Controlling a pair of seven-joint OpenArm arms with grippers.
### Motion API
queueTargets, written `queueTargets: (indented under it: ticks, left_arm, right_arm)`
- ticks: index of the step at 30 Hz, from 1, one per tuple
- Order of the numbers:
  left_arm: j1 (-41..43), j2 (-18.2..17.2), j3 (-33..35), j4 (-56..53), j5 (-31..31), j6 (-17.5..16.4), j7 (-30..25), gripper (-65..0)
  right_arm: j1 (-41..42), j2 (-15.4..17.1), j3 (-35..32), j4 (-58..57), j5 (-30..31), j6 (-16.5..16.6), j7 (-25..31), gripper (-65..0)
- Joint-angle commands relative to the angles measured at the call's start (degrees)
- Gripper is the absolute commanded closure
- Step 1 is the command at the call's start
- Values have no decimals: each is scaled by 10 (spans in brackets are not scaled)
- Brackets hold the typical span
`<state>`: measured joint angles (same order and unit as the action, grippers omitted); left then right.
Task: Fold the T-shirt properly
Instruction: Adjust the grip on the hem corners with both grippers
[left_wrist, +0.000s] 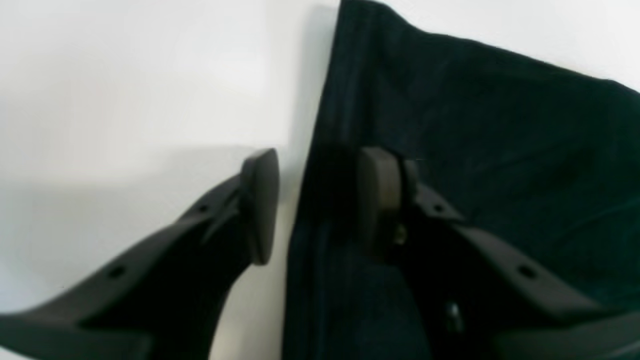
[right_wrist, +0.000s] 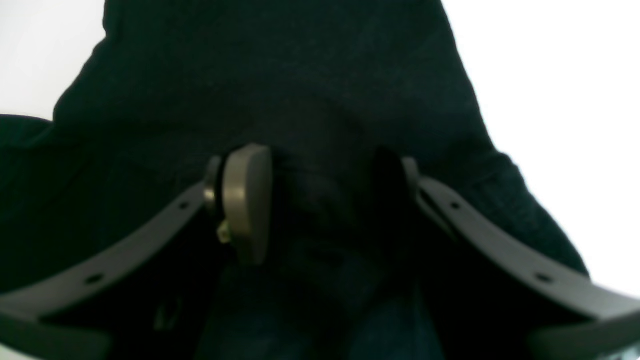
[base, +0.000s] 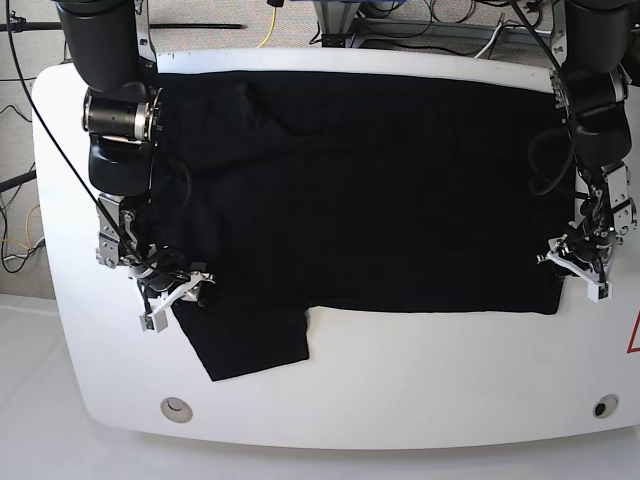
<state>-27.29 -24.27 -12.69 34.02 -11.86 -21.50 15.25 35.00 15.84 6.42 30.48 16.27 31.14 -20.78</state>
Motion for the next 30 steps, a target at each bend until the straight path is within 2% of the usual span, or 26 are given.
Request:
queueTargets:
  ticks: [1,14,16,18,24,26,30]
  left_arm:
    - [-17,-17,0,9,-7,-3,-19,-256]
    - [-23,-18,-3,-6,-13,-4,-26,-318]
    - [-24,-17,-2,-8,-12,-5,-26,-333]
    - [-28,-16,2,-14,-8,-8,-21,-385]
    - [-30,-16,4,-18,-8,-9,-4,-423]
    - [-30,-16,5,-22,-8,-9,-4,-415]
    - [-27,-13,3,-34,-6,-9,-23,-305]
  right_arm:
    - [12,5,1,7,-3,3,-5,-319]
    - [13,4,1,7,0,4,-7,-318]
    - [14,4,1,7,0,4,-7,-317]
    - [14,5,0,5,0,3,-6,-317]
    - [15,6,1,6,0,3,-6,-318]
    - [15,6,0,5,0,3,-6,-318]
    - [13,4,-1,4,0,4,-4,-315]
